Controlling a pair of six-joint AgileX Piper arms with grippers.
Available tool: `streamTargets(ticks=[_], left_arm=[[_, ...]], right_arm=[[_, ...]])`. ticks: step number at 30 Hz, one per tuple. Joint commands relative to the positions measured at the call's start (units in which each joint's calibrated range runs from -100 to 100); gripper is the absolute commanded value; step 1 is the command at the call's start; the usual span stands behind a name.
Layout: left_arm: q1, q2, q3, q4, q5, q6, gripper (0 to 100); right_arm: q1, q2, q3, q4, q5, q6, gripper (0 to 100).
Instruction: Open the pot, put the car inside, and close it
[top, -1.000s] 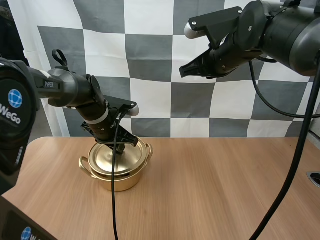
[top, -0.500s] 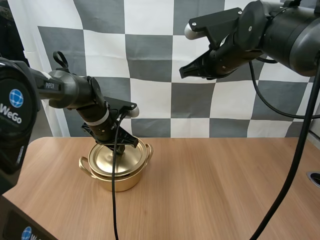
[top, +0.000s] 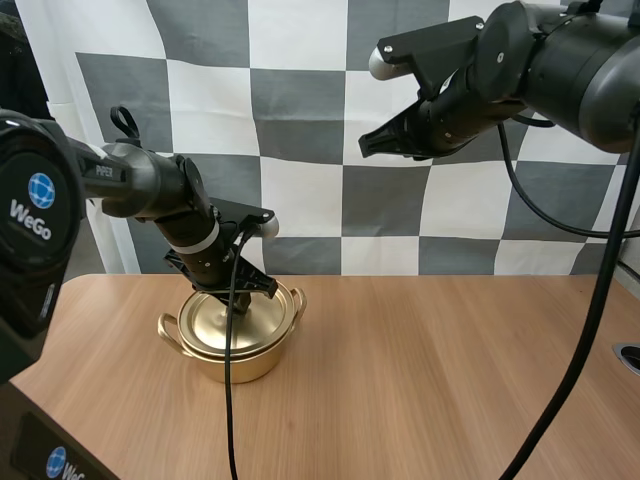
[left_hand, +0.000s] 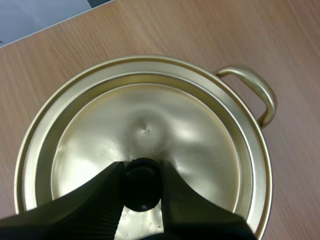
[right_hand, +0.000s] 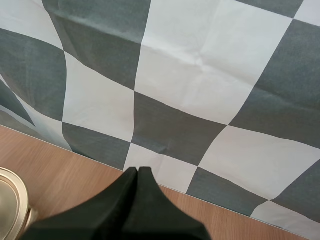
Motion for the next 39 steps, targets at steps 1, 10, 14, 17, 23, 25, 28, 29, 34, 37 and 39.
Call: streamTargets(ticks=[1,10,14,17,23,25,28,29,34,37,39], left_arm=[[0.03,0.0,0.1,0.0,-0.1,0.0,0],[0.03,0.0,0.1,0.0,0.1,0.0,0],[0.03,0.0,0.1,0.0,0.1,0.0,0],[0.03,0.0,0.1,0.0,0.1,0.0,0],[0.03,0.0,0.1,0.3,0.1,0.0,0],[0.03,0.0,0.1,0.3,0.3,0.0,0],[0.03,0.0,0.1,0.3,0.8,0.0,0],[0.03,0.0,0.1,0.3,1.2,0.0,0],[0.03,0.0,0.1,0.3,1.0,0.0,0],[0.03,0.1,0.1,0.3,0.9,0.0,0],[0.03,0.4,0.1,0.3,0.9,0.0,0]], right_arm=[[0.0,0.0,0.1,0.0,0.1,0.1,0],[0.0,0.0,0.1,0.5,0.1,0.1,0],[0.0,0.0,0.1,0.5,0.1,0.1,0],[0.0,0.0,0.1,0.5,0.1,0.1,0],[0.0,0.0,0.1,0.7,0.1,0.1,0],[0.0,0.0,0.1,0.7,0.1,0.1,0],[0.0,0.0,0.1,0.8,0.1,0.1,0],[0.0,0.0,0.1,0.8,0.1,0.1,0],[0.0,0.0,0.1,0.8,0.1,0.1,0],[0.0,0.0,0.1,0.8,0.1,0.1,0],[0.0,0.0,0.1,0.8,0.1,0.1,0]])
